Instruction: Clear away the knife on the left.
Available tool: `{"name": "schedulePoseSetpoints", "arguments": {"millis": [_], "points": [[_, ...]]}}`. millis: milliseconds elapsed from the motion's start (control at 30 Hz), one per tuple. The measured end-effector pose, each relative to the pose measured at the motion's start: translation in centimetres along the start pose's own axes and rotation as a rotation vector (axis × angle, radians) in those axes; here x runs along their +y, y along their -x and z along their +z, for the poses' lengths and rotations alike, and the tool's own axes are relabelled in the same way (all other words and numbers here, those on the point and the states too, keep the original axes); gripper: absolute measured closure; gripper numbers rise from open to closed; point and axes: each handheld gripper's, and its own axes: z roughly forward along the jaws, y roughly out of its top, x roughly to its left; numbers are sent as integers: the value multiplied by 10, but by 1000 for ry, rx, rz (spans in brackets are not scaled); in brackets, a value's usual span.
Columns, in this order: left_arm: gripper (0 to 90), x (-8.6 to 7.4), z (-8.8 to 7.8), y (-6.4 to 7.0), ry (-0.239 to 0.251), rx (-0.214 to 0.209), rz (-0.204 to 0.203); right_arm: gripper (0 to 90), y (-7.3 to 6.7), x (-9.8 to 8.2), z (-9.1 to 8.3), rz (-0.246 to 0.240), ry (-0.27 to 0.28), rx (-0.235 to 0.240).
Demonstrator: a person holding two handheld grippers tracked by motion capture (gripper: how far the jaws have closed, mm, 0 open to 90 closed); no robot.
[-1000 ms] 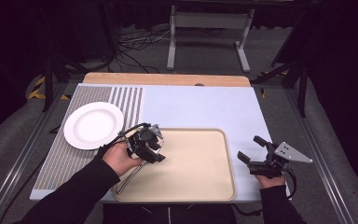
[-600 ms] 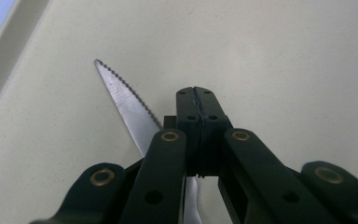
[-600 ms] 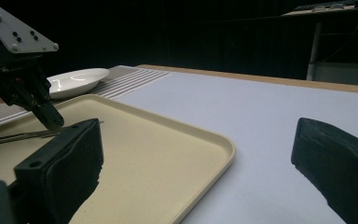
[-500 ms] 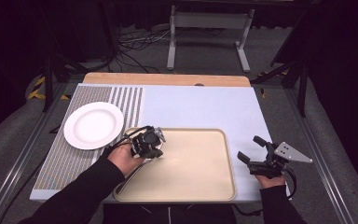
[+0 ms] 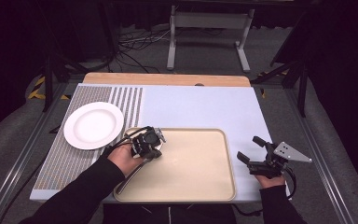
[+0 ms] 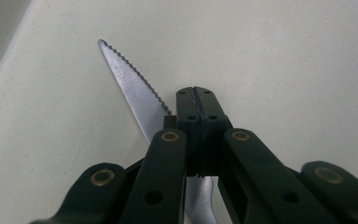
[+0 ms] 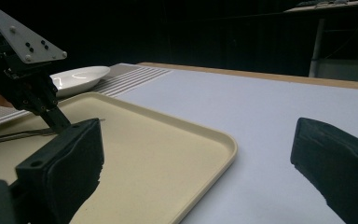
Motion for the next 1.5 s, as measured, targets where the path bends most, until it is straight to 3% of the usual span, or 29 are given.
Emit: {"name": "schedulePoseSetpoints", "arguments": {"millis": [533, 1500], "points": [[900, -8, -4, -8, -17, 19, -9, 34, 0, 0, 0, -1, -2, 3], [900, -32, -16, -26, -40, 56, -71, 39, 0, 0, 1, -3, -9, 9]]}}
